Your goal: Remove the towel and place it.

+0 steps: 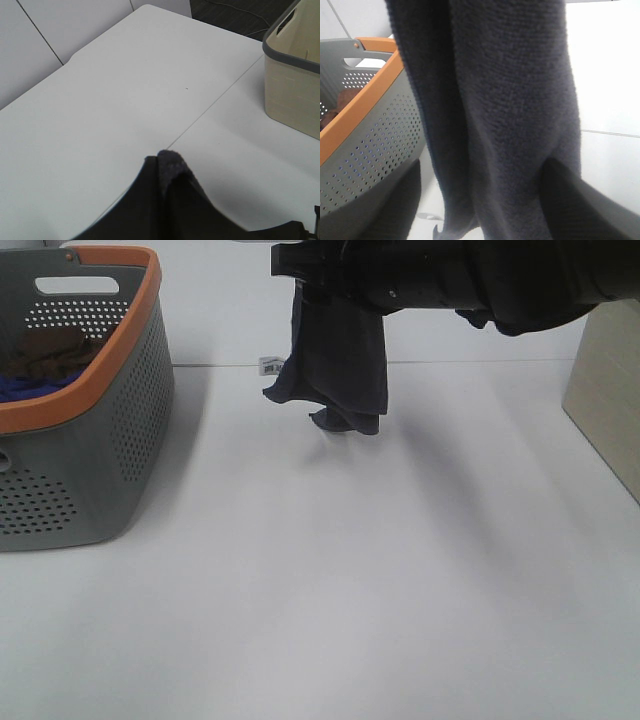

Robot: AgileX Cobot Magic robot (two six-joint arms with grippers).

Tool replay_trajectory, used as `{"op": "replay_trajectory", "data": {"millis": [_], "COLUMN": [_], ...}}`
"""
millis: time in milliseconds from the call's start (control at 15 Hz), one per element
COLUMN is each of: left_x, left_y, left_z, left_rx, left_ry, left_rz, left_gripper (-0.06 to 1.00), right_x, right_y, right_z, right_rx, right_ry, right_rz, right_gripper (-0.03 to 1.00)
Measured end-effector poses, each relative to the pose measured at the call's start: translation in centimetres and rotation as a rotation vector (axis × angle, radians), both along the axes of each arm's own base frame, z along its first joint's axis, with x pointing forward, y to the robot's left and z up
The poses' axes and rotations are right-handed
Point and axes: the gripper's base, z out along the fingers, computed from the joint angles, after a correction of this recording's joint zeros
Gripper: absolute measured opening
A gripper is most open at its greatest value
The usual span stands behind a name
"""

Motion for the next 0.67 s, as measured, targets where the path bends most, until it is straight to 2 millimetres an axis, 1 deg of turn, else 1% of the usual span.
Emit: {"op": "replay_trajectory", "data": {"millis": [67, 133, 267, 400, 533, 667], "left_x": [0.1, 0.3, 0.3, 0.3, 0.4, 0.4], "left_y": [0.1, 0.4, 0.4, 0.4, 0.5, 0.6], "left_z": [0.0, 0.0, 0.1, 0.1, 0.1, 0.1], "left_rx": [0.013, 0.041, 0.045, 0.048, 0.059, 0.062], "left_ry": [-0.010, -0.032, -0.035, -0.037, -0.046, -0.048], "left_rz": [0.009, 0.030, 0.033, 0.035, 0.043, 0.045], "left_gripper": [0.00, 0.00, 0.00, 0.00, 0.00, 0.00], "right_x": [-0.1, -0.3, -0.5, -0.8, -1.3, -2.4], "right_y": [0.1, 0.2, 0.1, 0.2, 0.7, 1.9], "right_z": [0.0, -0.5, -1.0, -1.1, -1.2, -1.4], "right_rx": [0.000, -0.010, -0.009, 0.026, 0.067, 0.112], "right_ry": [0.005, 0.023, 0.047, 0.082, 0.133, 0.212], "right_rz": [0.012, 0.036, 0.039, 0.045, 0.107, 0.253], "right_gripper": [0.58, 0.57, 0.57, 0.57, 0.56, 0.50]}}
